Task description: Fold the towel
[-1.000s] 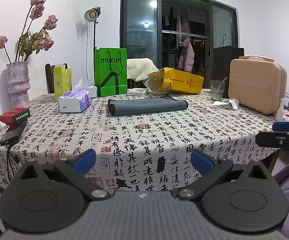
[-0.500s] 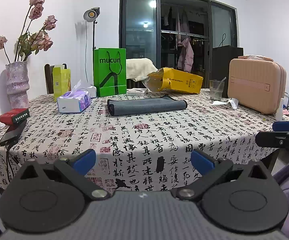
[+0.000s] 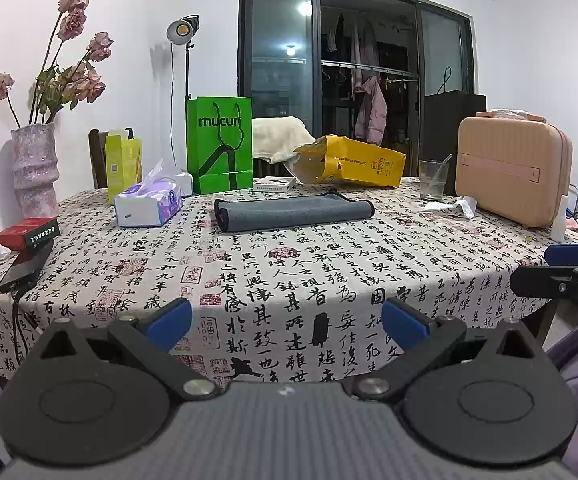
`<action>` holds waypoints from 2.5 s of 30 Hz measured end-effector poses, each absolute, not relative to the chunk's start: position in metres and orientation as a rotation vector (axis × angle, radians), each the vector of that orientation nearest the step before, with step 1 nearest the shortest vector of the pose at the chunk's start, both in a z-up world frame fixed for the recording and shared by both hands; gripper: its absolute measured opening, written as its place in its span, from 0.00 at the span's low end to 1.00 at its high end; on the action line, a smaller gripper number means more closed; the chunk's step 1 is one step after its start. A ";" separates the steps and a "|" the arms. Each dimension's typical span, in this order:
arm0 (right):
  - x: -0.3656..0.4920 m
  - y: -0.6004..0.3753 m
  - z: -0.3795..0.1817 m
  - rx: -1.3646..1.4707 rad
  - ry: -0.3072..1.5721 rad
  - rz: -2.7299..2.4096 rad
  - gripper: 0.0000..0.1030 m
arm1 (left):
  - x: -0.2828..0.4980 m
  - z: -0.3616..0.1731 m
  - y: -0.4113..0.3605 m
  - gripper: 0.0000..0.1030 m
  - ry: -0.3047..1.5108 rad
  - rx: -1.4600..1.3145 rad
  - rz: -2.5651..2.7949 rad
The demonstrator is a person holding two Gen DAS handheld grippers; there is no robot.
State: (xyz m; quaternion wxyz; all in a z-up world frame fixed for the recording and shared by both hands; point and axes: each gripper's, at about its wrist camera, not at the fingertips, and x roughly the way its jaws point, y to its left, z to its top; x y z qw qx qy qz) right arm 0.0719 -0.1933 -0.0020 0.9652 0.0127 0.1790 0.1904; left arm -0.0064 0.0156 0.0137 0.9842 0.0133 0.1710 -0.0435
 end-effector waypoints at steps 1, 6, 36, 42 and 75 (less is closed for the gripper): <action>0.072 -0.193 -0.002 0.026 0.364 0.386 1.00 | -0.006 0.014 0.016 1.00 0.344 0.027 -0.088; 0.071 -0.193 -0.003 0.026 0.365 0.385 1.00 | -0.006 0.015 0.016 1.00 0.342 0.028 -0.088; 0.071 -0.193 -0.003 0.027 0.366 0.385 1.00 | -0.007 0.015 0.015 1.00 0.341 0.031 -0.089; 0.071 -0.193 -0.003 0.028 0.366 0.385 1.00 | -0.007 0.015 0.015 1.00 0.340 0.032 -0.088; 0.073 -0.192 -0.008 0.031 0.376 0.385 1.00 | -0.008 0.015 0.017 1.00 0.343 0.031 -0.085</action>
